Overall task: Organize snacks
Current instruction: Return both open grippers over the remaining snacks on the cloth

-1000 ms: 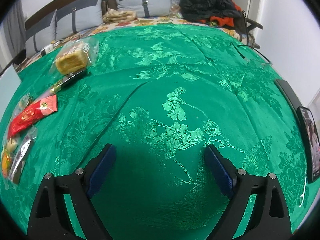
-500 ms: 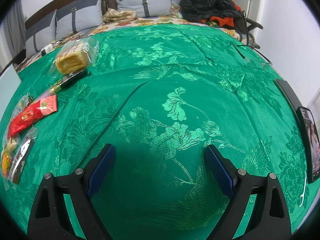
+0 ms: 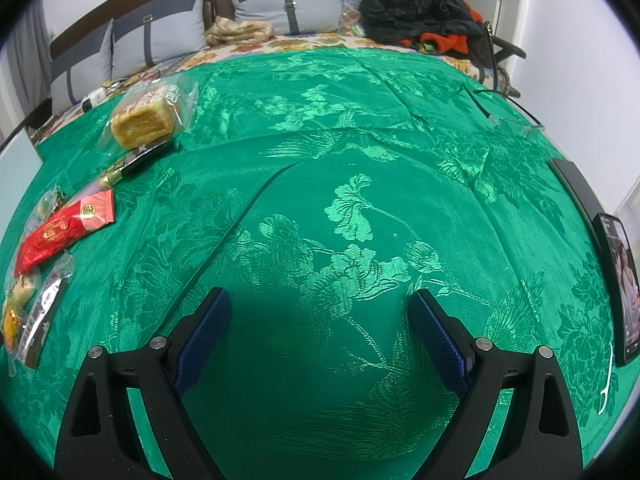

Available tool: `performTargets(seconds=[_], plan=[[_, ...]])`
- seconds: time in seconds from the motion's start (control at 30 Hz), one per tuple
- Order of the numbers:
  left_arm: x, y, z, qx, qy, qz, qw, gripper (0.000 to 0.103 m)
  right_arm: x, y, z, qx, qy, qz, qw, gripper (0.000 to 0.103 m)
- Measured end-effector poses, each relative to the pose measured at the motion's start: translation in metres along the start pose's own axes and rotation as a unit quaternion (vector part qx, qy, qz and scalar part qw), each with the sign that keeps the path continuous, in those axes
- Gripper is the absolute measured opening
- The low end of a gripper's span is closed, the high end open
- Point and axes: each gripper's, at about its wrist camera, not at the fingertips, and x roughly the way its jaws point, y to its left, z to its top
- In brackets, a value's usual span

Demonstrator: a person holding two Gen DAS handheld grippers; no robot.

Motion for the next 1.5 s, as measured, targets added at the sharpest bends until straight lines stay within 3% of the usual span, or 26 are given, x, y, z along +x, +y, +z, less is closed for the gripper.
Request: performTargets(seconds=[0.33,1.5], plan=[[-0.0002,0.0031,0.0035,-0.007,-0.004,-0.011,0.9999,0.103,0.0007,-0.0001,0.0007,0.0,0.0,0.0,1.0,0.094],[0.0019,0.0008,0.0034,-0.002,0.001,0.002,1.0,0.103,0.0005,-0.0001,0.0001,0.001,0.001,0.001,1.0,0.094]])
